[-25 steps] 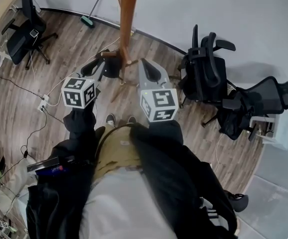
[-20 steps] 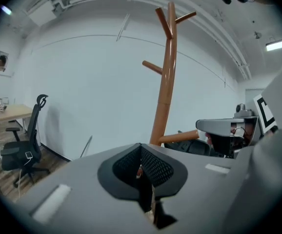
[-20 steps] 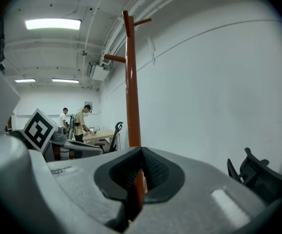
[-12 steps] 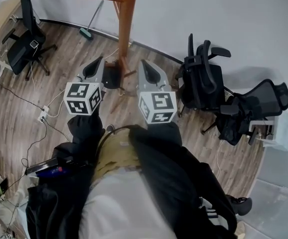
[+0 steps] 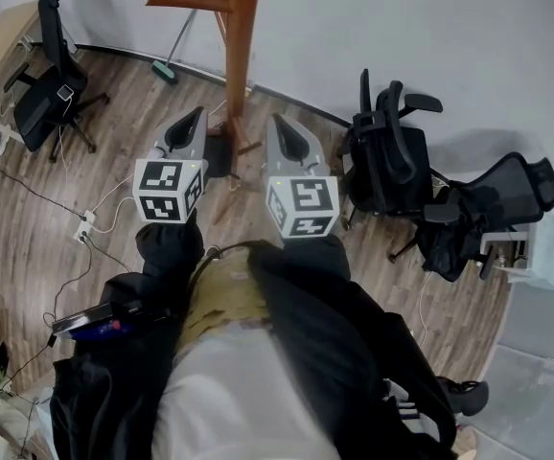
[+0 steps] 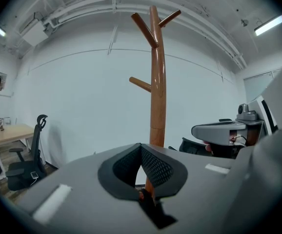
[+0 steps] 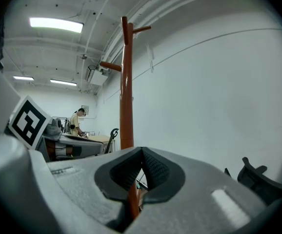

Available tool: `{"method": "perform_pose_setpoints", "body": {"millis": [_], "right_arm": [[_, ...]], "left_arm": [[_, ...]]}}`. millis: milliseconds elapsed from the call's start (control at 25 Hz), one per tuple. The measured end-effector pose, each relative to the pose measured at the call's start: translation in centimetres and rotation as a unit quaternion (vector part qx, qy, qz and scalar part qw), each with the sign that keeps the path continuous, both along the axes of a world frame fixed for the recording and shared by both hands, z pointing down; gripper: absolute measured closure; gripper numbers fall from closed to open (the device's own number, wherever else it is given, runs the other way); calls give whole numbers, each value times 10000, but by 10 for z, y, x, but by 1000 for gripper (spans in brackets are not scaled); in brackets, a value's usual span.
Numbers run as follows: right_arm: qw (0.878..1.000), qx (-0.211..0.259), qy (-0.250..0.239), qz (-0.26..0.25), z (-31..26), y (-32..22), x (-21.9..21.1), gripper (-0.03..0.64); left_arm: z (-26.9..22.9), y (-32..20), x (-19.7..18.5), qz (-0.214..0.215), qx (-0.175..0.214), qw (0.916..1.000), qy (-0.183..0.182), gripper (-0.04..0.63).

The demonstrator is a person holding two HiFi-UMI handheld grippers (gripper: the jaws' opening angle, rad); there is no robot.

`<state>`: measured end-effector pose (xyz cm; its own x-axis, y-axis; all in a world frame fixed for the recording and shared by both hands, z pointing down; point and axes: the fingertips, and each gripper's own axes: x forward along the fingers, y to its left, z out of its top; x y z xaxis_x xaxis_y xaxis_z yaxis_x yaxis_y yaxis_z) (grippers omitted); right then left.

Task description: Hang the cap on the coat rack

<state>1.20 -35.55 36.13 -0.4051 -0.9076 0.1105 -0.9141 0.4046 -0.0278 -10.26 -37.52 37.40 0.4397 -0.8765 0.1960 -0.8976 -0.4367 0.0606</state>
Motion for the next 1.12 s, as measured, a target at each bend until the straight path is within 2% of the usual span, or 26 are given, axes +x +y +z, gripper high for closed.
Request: {"method": "perform_pose_setpoints", "body": {"millis": [480, 1120], "right_arm": [[10000, 16, 26, -9, 1, 2, 0, 621], [10000, -5, 47, 55, 1, 3, 4, 622]], "left_arm": [[5, -1, -9, -153, -96, 9998, -58, 595], [9, -2, -3, -76, -202, 9998, -41, 595]]}}
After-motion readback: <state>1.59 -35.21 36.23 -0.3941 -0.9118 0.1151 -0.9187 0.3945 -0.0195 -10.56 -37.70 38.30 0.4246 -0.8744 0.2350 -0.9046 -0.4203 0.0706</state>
